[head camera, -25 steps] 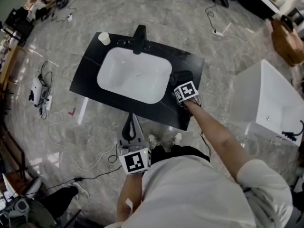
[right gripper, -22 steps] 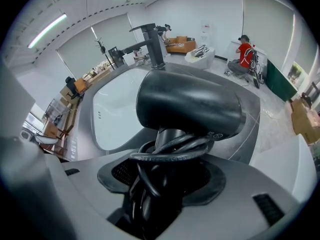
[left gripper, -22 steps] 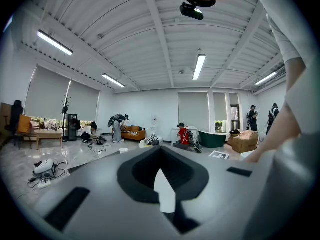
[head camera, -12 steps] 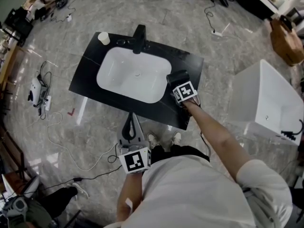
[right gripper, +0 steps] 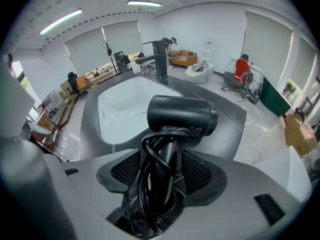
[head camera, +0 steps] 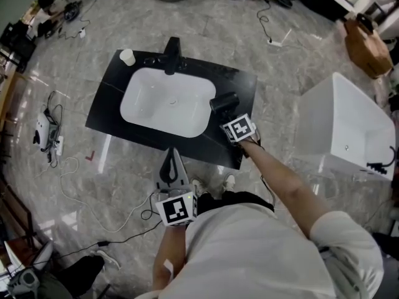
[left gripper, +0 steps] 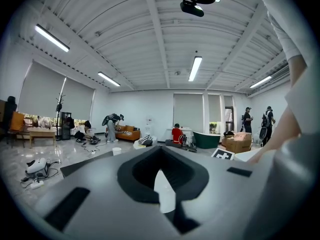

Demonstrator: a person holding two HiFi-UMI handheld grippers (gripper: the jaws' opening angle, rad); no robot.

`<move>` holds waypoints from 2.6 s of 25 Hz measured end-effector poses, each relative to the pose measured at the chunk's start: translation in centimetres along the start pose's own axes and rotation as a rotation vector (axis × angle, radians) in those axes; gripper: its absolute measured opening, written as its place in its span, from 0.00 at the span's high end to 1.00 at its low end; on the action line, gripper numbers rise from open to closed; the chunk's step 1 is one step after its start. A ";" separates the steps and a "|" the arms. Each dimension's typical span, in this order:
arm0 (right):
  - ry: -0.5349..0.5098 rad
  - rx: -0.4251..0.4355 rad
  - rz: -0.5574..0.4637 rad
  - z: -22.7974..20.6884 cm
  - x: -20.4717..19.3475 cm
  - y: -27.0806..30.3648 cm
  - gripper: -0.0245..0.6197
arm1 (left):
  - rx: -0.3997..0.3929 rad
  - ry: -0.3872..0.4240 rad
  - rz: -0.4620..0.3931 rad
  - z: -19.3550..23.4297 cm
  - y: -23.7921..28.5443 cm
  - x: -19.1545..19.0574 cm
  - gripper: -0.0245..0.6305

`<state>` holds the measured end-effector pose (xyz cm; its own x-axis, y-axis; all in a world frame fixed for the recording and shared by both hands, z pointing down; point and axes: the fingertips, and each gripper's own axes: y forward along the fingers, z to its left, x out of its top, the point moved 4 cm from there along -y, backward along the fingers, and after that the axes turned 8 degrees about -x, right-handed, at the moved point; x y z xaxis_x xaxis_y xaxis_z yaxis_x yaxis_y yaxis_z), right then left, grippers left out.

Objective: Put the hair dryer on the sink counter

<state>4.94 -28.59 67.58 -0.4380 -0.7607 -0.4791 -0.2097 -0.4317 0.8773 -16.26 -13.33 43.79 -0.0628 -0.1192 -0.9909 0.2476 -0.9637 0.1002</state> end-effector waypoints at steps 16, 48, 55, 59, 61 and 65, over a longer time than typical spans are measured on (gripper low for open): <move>0.124 -0.049 -0.295 -2.4 0.6 -7.5 0.88 | -0.077 0.015 -0.036 -3.7 1.0 0.7 0.96; 0.184 0.172 -0.979 -1.7 5.3 -30.9 0.89 | -0.075 0.070 -0.061 -8.4 1.5 2.2 0.96; 0.123 0.144 -1.080 -1.6 5.5 -34.8 0.89 | -0.052 0.071 -0.077 -8.4 0.6 3.3 0.96; 0.095 0.129 -1.129 -1.6 5.4 -36.4 0.89 | -0.039 0.077 -0.088 -8.8 0.2 3.6 0.96; 0.072 0.119 -1.152 -1.6 5.4 -37.3 0.89 | -0.033 0.079 -0.091 -9.0 0.0 3.7 0.96; 0.042 0.112 -1.182 -1.8 5.3 -38.4 0.89 | -0.014 0.089 -0.101 -9.4 -0.4 3.9 0.96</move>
<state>12.26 -16.99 31.31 0.1073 0.0647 -0.9921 -0.5412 -0.8333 -0.1129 -7.52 -11.15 39.05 -0.0021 0.0004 -1.0000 0.2582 -0.9661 -0.0010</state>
